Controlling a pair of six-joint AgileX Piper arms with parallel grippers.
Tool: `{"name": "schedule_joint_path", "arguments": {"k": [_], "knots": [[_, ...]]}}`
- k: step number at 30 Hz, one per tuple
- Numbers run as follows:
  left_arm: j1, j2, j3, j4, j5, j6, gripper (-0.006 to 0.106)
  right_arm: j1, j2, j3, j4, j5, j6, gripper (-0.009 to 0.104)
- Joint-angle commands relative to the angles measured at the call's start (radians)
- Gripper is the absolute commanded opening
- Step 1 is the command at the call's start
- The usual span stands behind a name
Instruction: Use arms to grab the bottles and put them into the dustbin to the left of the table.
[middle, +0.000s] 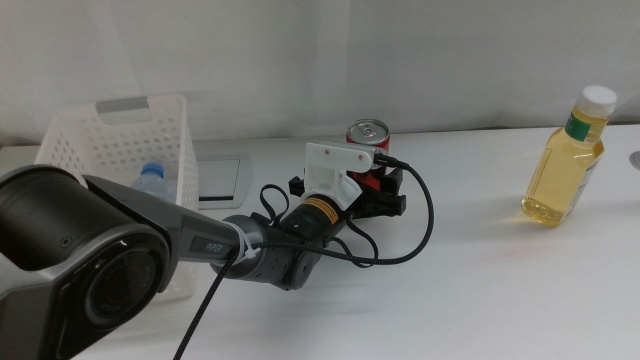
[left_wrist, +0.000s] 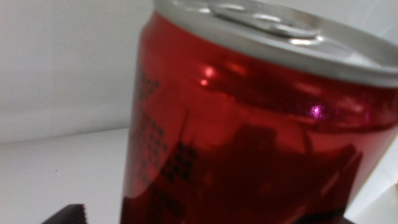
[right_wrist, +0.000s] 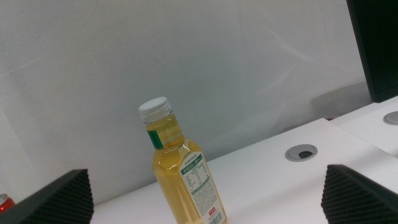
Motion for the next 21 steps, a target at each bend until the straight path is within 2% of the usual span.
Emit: {"name": "schedule_joint_path", "arguments": {"k": [1,4,7,8,21], "knots": [[-0.001,0.0,-0.006,-0.012,0.014,-0.01,0.079,-0.004,-0.005,0.038,-0.008,-0.001,-0.007,0.103],[-0.001,0.0,-0.006,-0.012,0.022,-0.01,0.058,-0.004,-0.005,0.038,-0.008,-0.001,-0.007,0.103],[-0.001,0.0,-0.006,-0.012,0.022,-0.007,0.026,-0.004,-0.005,0.038,-0.008,-0.001,-0.007,0.103],[-0.001,-0.031,-0.006,-0.003,0.031,0.014,-0.003,-0.004,-0.005,0.038,-0.008,-0.001,-0.007,0.103],[0.042,-0.277,-0.004,-0.041,0.218,0.205,-0.003,-0.004,-0.005,0.038,-0.008,-0.001,-0.007,0.103]]}}
